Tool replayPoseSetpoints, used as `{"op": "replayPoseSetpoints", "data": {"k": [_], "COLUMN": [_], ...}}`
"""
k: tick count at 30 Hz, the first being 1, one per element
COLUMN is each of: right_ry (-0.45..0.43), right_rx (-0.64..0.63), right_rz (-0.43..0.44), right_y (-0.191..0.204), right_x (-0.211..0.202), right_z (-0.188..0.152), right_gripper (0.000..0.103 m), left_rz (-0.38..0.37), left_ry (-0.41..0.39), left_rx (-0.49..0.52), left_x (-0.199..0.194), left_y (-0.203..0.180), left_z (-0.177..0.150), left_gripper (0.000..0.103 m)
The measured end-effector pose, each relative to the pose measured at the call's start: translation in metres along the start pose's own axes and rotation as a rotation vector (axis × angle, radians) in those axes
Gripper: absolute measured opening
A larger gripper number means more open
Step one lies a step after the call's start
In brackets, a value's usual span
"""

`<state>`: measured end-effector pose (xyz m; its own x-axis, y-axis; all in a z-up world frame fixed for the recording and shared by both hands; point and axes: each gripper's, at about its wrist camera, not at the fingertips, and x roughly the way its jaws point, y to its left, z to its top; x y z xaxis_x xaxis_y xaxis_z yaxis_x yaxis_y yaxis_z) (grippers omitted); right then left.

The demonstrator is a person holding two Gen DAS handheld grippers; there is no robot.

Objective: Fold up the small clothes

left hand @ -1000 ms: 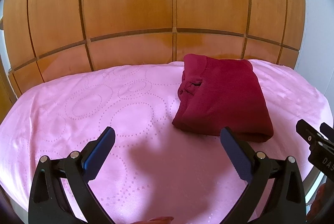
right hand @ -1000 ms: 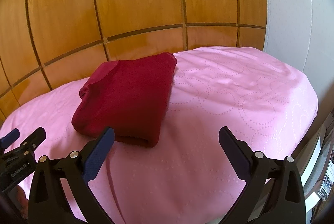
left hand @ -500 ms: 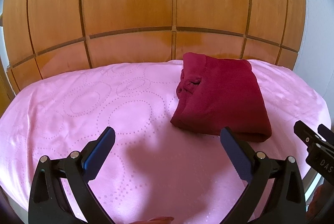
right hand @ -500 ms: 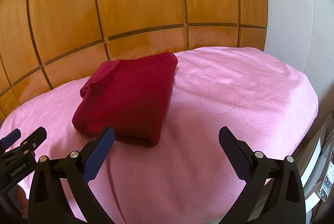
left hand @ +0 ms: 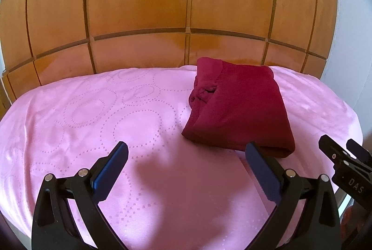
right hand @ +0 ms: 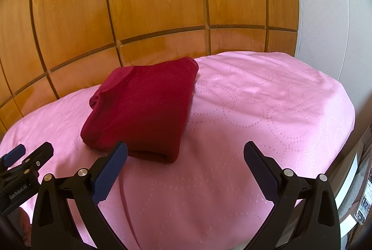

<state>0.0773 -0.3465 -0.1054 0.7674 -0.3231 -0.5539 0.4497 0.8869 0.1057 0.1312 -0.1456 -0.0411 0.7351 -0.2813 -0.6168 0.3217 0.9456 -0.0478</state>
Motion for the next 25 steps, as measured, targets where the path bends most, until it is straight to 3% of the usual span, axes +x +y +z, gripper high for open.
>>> {"op": "replayPoseSetpoints", "data": {"k": [15,25], "right_ry": [0.007,0.077], "right_rx": [-0.002,0.018], "right_rz": [0.004,-0.003], "right_y": [0.001,-0.01], "right_x": [0.003,0.027], "right_z": [-0.004,-0.011], "right_gripper": [0.099,0.099], "left_rz": [0.015,0.035], "left_ry": [-0.048,0.05], "left_rx": [0.036,0.015], "left_x": [-0.005,0.024], "left_y": [-0.011,0.01], "left_z": [-0.002,-0.001], "left_gripper": [0.101,0.101]}}
